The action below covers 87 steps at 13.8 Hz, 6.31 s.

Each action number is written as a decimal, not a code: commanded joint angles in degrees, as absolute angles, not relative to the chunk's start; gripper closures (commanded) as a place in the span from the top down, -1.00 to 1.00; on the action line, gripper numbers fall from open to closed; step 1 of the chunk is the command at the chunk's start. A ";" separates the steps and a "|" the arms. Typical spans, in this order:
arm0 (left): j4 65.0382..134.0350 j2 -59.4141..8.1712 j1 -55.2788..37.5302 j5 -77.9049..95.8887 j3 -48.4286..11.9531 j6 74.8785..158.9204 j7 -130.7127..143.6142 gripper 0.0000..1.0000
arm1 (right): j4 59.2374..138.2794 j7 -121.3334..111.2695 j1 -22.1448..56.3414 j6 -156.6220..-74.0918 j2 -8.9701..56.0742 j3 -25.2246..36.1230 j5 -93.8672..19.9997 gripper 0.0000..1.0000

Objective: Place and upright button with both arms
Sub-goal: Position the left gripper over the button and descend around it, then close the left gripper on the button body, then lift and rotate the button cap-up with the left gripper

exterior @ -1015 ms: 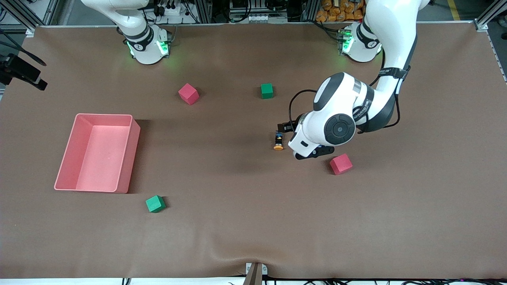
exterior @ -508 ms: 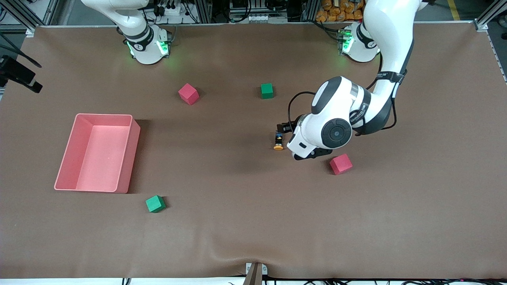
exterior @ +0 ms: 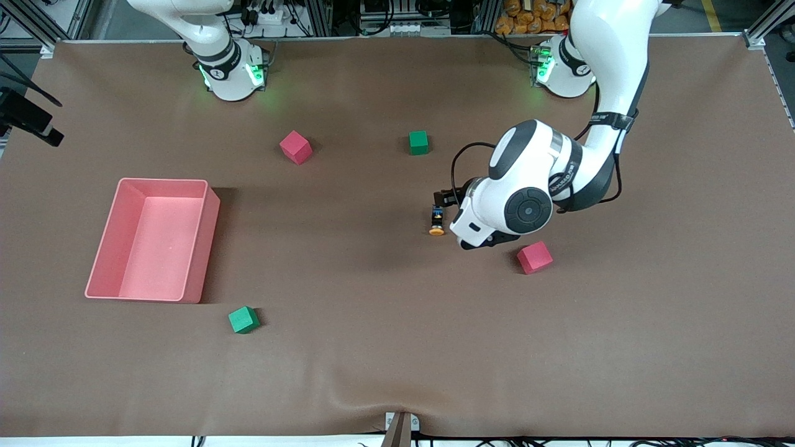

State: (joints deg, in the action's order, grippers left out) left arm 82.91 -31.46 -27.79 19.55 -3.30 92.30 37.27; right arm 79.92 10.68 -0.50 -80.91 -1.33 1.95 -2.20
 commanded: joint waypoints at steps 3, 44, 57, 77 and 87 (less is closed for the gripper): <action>82.26 -32.69 -28.12 22.59 -3.08 89.91 38.05 1.00 | 78.75 11.34 -0.97 -80.60 -1.05 1.76 -2.90 1.00; 79.37 -47.45 -34.54 14.94 -3.16 106.08 24.17 0.53 | 78.84 11.25 -0.88 -80.42 -1.05 1.67 -2.99 1.00; 79.37 -49.22 -35.24 14.68 -3.08 106.35 23.64 0.20 | 78.84 11.25 -0.97 -80.51 -1.05 1.67 -2.90 1.00; 75.59 -43.86 -36.56 10.65 -2.37 107.04 38.04 -1.00 | 78.84 11.16 -0.79 -80.42 -1.05 1.58 -2.90 1.00; 75.94 -44.73 -44.81 -14.91 -2.46 123.48 67.55 -1.00 | 78.84 11.16 -0.79 -80.42 -1.05 1.58 -2.81 1.00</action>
